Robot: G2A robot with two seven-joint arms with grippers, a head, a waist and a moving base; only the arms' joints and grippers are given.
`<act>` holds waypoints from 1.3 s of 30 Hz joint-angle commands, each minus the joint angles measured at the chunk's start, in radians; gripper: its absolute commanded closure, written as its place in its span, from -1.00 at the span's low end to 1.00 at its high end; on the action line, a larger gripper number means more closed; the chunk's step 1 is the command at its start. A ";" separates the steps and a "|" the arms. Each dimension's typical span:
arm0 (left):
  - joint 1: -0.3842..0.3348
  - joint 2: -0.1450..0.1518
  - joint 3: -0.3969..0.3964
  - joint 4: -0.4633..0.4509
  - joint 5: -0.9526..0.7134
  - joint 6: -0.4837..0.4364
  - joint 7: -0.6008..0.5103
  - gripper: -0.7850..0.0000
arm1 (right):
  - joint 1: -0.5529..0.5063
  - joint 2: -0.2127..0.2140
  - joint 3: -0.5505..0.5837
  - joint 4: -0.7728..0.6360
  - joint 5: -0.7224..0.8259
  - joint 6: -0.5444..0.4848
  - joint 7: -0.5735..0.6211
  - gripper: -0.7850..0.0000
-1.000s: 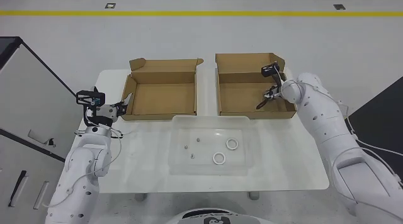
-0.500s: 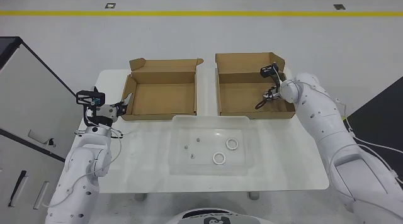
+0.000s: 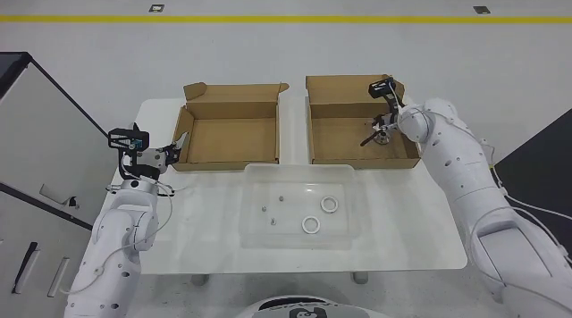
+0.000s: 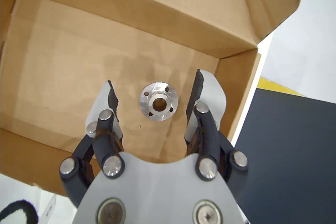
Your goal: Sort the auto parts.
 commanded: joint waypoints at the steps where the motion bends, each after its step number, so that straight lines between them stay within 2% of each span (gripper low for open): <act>1: 0.000 0.000 0.000 0.000 0.000 0.000 0.000 -1.00 | -0.023 0.009 0.024 -0.068 0.003 -0.017 0.003 -1.00; 5: 0.000 0.000 0.000 0.000 0.000 0.000 0.000 -1.00 | -0.094 0.032 0.086 -0.237 0.025 -0.061 0.046 -1.00; 11: 0.000 0.000 0.000 0.000 0.000 0.000 0.000 -1.00 | -0.226 0.064 0.177 -0.525 0.117 -0.160 0.194 -1.00; 19: 0.000 0.000 0.000 0.000 0.000 0.000 0.000 -1.00 | -0.355 0.089 0.232 -0.788 0.265 -0.218 0.372 -1.00; 29: 0.000 0.000 0.000 0.000 0.000 0.000 0.000 -1.00 | -0.415 0.104 0.209 -0.924 0.383 -0.236 0.477 -1.00; 39: 0.000 0.000 0.000 0.000 0.000 0.000 0.000 -1.00 | -0.425 0.109 0.205 -0.942 0.444 -0.244 0.478 -1.00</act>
